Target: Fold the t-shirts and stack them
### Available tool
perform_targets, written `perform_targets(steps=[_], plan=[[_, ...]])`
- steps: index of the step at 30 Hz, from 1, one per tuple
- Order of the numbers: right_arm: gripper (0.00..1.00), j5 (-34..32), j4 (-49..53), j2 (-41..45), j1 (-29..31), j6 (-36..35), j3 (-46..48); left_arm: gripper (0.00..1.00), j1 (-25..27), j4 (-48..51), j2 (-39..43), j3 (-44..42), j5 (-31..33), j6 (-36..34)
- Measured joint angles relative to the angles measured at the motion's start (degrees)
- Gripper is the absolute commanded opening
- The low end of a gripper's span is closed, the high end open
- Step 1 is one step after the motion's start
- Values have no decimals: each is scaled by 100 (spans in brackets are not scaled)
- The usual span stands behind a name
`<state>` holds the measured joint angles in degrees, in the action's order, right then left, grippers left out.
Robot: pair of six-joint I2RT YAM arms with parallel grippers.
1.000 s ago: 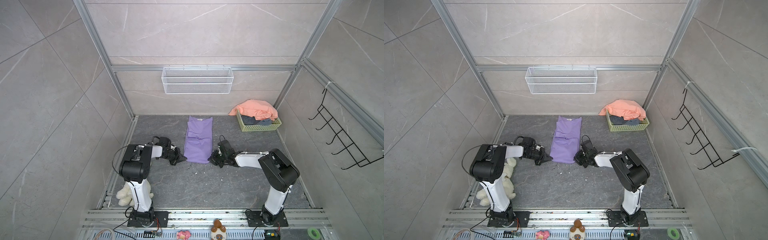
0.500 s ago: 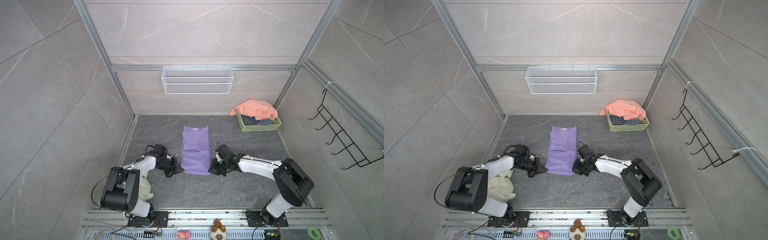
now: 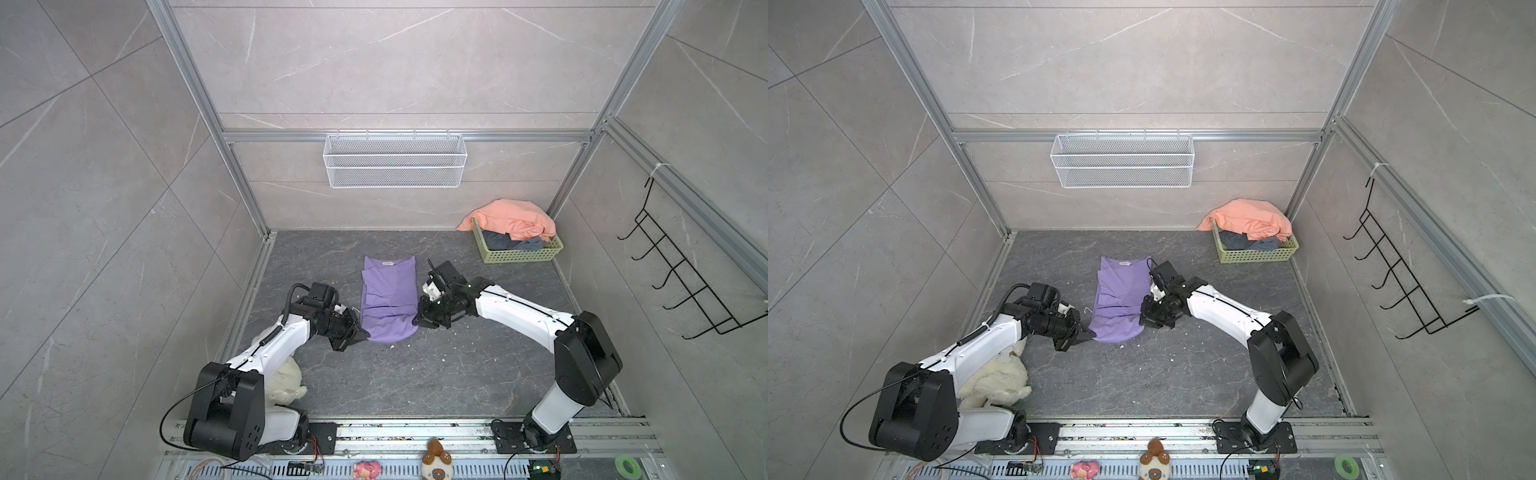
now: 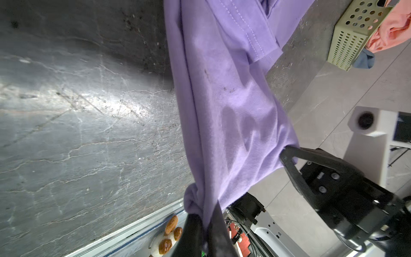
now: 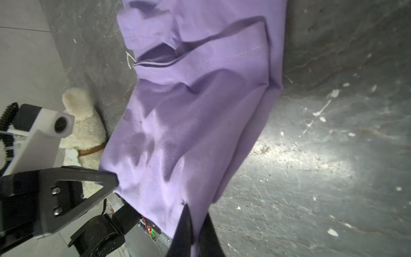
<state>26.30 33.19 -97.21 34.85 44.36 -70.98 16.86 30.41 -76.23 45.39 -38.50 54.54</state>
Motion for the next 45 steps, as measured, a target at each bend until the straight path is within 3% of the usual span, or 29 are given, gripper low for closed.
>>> perform_targets(steps=[9, 17, 21, 34, 41, 45], plan=[[7, 767, 304, -229, -435, -603, 109, 0, 229, -48, -116, 92, 514, 334], [7, 1252, 87, -199, -472, -466, 251, 0, 238, 317, -286, 767, 540, 162], [7, 1266, 59, -24, -455, -337, 415, 0, 238, 391, -407, 1038, 487, -35], [8, 706, -11, 931, -111, 114, 1257, 0, 260, 527, -17, 490, 181, -116], [7, 385, -15, 879, -122, 90, 459, 0, 236, 927, -319, 1832, 313, -627], [7, 345, -417, 444, -286, 114, -92, 0, 188, 901, -866, 2664, 343, -925]])
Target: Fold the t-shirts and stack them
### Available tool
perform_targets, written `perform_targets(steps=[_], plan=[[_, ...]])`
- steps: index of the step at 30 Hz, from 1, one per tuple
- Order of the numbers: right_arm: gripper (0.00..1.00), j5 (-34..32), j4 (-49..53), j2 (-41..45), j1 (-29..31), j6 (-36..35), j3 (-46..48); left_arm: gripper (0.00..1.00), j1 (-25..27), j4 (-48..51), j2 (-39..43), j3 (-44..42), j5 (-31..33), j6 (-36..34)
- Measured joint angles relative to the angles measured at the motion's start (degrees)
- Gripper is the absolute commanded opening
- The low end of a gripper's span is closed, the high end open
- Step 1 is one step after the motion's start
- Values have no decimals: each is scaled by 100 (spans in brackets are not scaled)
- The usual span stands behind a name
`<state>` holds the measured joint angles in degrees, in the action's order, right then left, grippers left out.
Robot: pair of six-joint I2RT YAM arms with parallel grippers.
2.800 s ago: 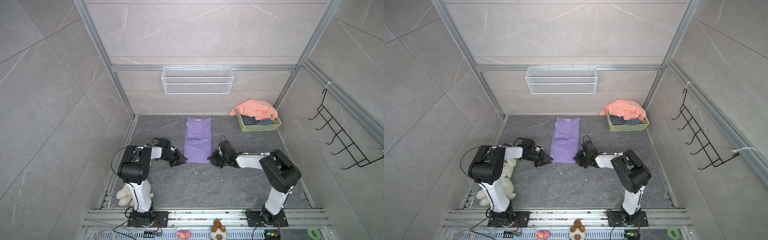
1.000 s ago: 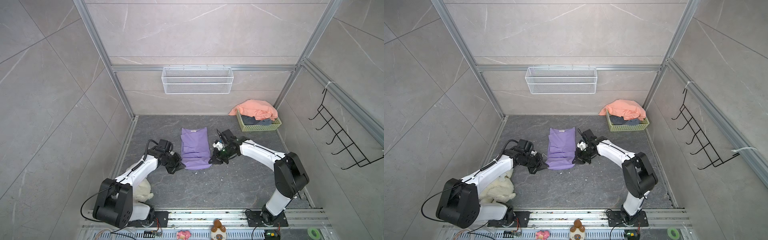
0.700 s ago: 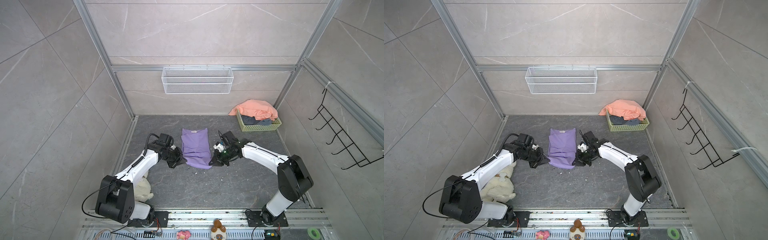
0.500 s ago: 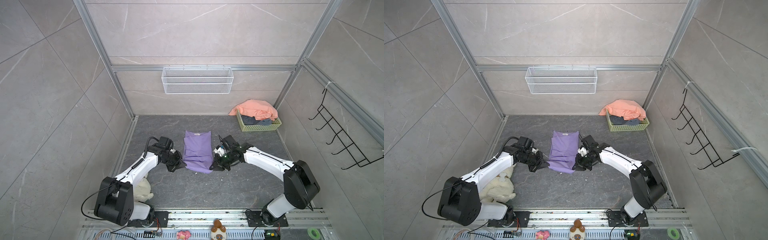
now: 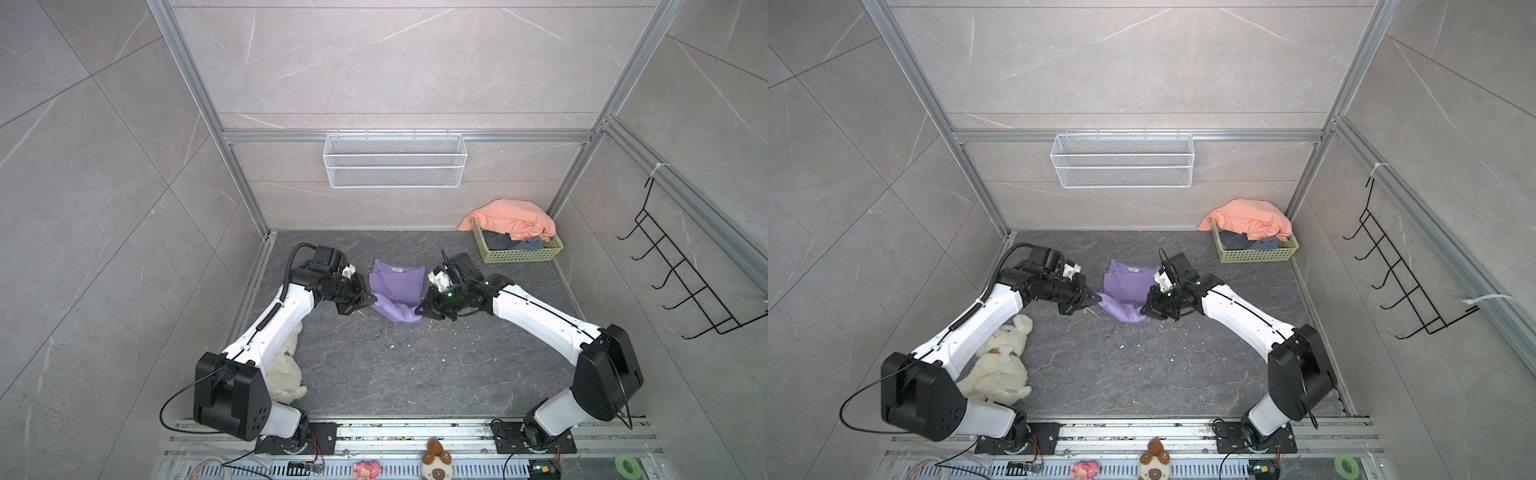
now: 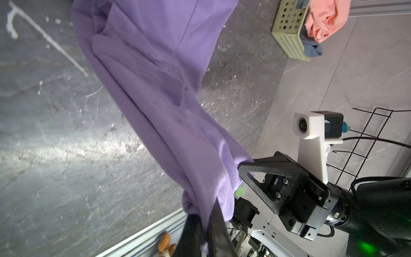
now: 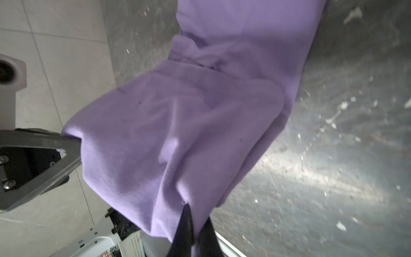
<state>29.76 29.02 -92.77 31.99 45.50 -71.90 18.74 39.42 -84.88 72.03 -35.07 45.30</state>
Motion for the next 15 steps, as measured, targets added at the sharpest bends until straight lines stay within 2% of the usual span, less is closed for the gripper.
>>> perform_targets(steps=[6, 15], plan=[[6, 0, -608, -1169, -354, 232, -660, 0, -114, -101, -1519, 1019, -122, -407], [7, -9, -1261, -2586, -909, 837, -1637, 0, -393, -396, -3891, 3123, -457, -474]])
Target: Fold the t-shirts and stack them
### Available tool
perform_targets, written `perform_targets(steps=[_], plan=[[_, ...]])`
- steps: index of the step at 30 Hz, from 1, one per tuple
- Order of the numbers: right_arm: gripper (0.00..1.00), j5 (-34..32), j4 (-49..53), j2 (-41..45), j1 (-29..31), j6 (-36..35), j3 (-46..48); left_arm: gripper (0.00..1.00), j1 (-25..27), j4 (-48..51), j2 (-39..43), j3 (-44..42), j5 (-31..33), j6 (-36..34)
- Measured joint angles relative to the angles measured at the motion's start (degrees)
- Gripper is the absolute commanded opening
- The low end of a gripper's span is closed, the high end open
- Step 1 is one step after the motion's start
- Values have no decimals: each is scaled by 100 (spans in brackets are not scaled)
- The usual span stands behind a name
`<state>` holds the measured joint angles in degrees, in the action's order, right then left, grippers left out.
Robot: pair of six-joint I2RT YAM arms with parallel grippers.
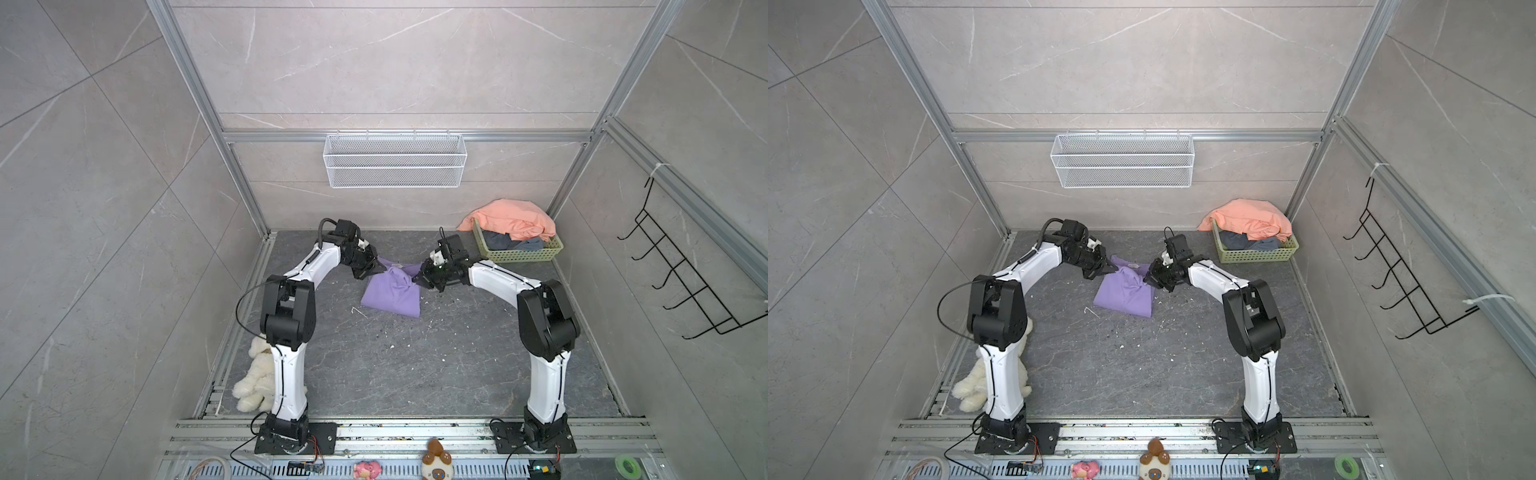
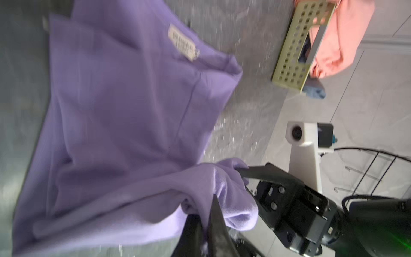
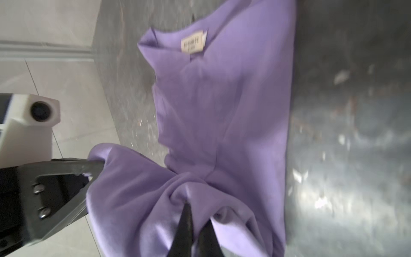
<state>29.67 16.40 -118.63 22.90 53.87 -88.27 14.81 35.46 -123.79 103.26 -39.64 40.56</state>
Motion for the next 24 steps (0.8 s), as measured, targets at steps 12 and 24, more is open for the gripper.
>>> perform_targets(steps=[12, 24], plan=[[8, 37, -219, -1318, -372, 363, -1200, 0, -352, -81, -1300, 909, 352, 304], [7, 195, -361, -1318, -229, 459, -581, 0, -455, -614, -914, -365, 247, 310]])
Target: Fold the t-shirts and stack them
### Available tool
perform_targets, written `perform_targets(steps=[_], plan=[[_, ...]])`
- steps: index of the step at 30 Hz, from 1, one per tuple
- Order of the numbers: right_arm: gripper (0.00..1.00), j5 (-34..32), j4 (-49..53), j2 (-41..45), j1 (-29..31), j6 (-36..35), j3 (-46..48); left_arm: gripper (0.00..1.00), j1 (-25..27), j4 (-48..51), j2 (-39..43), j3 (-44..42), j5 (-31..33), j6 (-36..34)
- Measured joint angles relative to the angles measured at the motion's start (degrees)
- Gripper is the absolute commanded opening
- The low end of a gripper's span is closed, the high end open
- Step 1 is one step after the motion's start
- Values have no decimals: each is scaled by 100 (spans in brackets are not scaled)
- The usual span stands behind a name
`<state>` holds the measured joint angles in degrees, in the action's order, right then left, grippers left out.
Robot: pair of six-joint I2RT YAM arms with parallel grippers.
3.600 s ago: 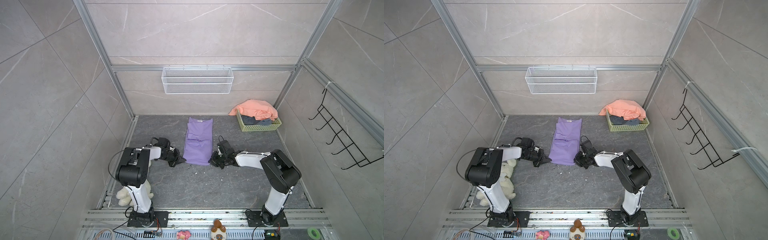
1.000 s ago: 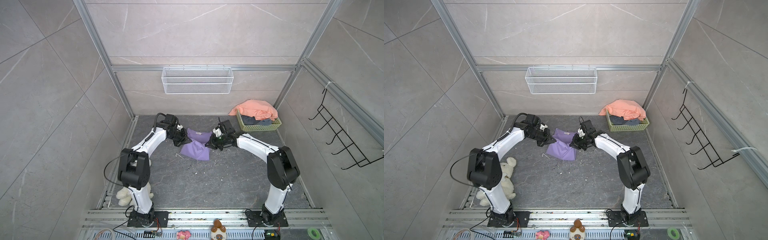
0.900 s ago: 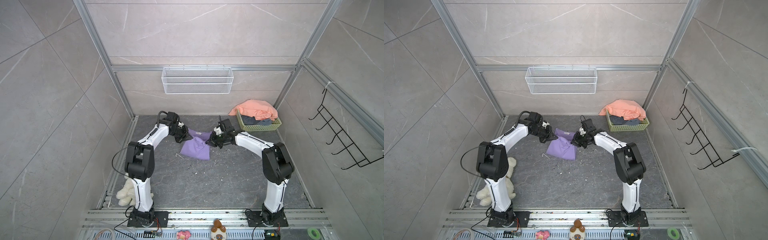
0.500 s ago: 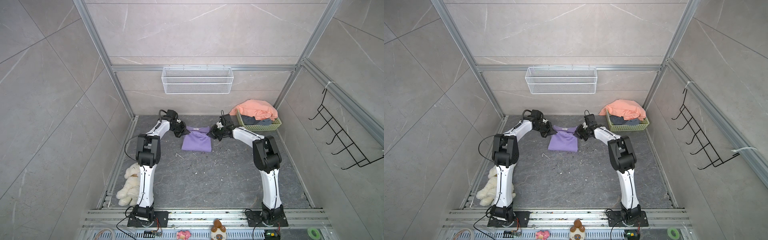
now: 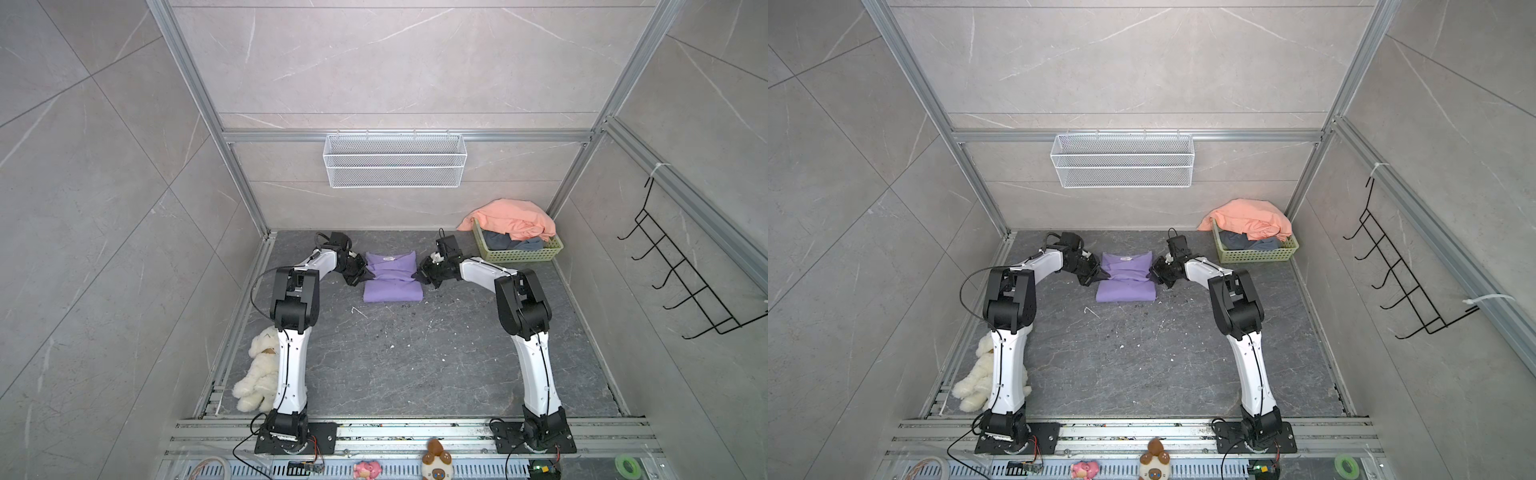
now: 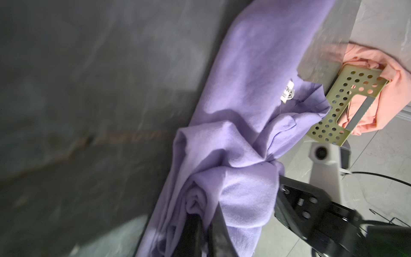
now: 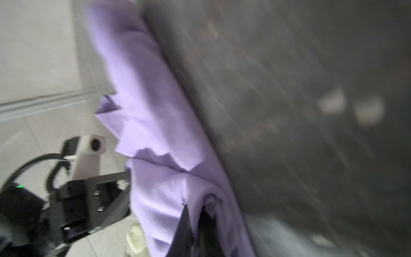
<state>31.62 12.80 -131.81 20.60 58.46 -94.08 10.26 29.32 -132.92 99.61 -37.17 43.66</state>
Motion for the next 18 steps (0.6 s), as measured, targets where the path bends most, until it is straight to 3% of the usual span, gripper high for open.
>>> perform_targets(steps=[10, 14, 18], plan=[[7, -15, -160, 1506, 402, -129, 2175, 0, 57, -299, 1436, -2363, -251, -42], [7, -90, 214, 1867, 431, -306, 2210, 0, 96, -160, 1880, -2802, -247, -39], [9, -109, 597, 2048, 424, -452, 1700, 0, 92, -37, 2138, -2540, -234, -37]])
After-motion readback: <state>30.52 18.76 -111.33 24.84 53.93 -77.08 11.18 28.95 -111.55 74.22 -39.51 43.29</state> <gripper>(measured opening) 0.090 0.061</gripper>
